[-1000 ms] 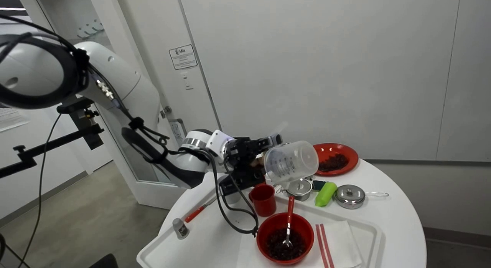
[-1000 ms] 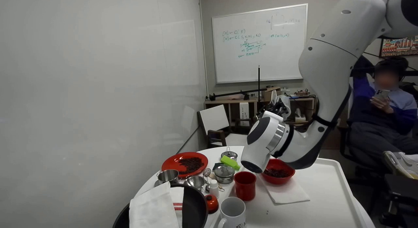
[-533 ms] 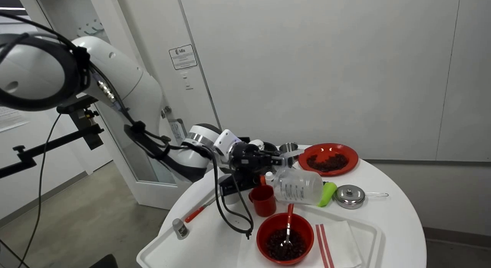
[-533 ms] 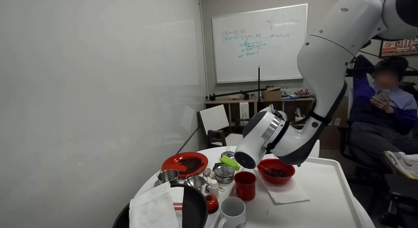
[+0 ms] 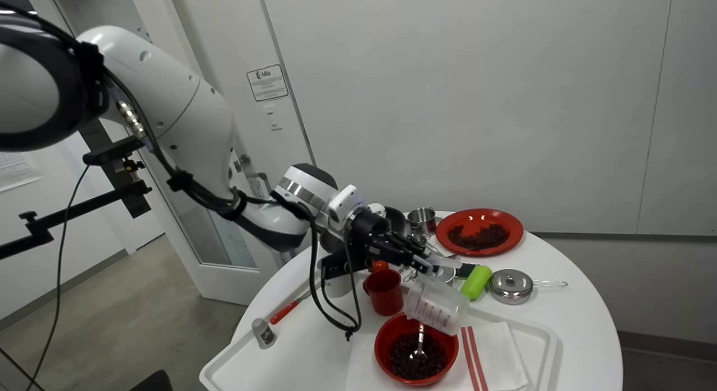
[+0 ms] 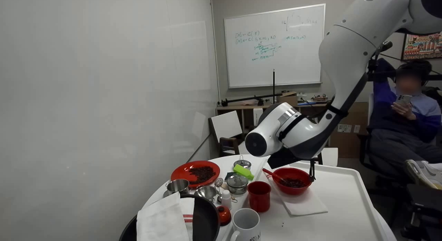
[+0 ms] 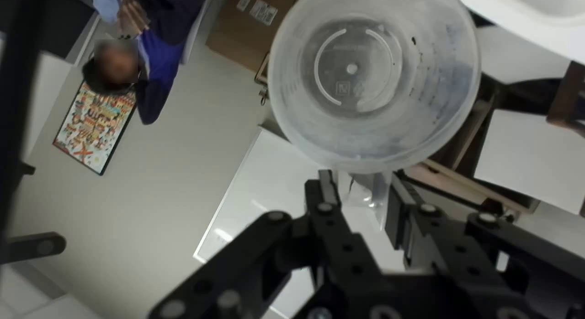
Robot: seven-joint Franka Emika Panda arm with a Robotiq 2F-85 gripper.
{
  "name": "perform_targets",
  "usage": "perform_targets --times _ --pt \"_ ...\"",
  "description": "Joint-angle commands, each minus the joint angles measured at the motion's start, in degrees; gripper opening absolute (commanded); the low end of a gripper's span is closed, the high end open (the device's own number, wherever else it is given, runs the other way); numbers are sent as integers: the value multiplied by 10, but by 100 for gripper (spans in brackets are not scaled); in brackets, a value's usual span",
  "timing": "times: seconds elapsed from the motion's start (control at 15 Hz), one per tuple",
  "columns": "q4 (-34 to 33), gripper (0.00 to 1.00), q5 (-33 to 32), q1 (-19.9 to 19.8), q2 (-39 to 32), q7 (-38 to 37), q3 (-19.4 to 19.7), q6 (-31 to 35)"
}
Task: Pour the contents from the clear jar into the orange bowl
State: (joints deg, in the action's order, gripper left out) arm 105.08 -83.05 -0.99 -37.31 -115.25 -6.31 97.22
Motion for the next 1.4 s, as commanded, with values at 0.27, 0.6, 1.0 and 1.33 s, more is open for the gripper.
perform_targets --times 0.27,0.6,1.0,1.33 --pt "111 9 152 -24 197 134 -3 196" --pt "158 10 278 -25 263 245 18 330" --pt "200 10 469 -24 264 420 41 472" --pt "234 10 686 -69 244 629 -8 508"
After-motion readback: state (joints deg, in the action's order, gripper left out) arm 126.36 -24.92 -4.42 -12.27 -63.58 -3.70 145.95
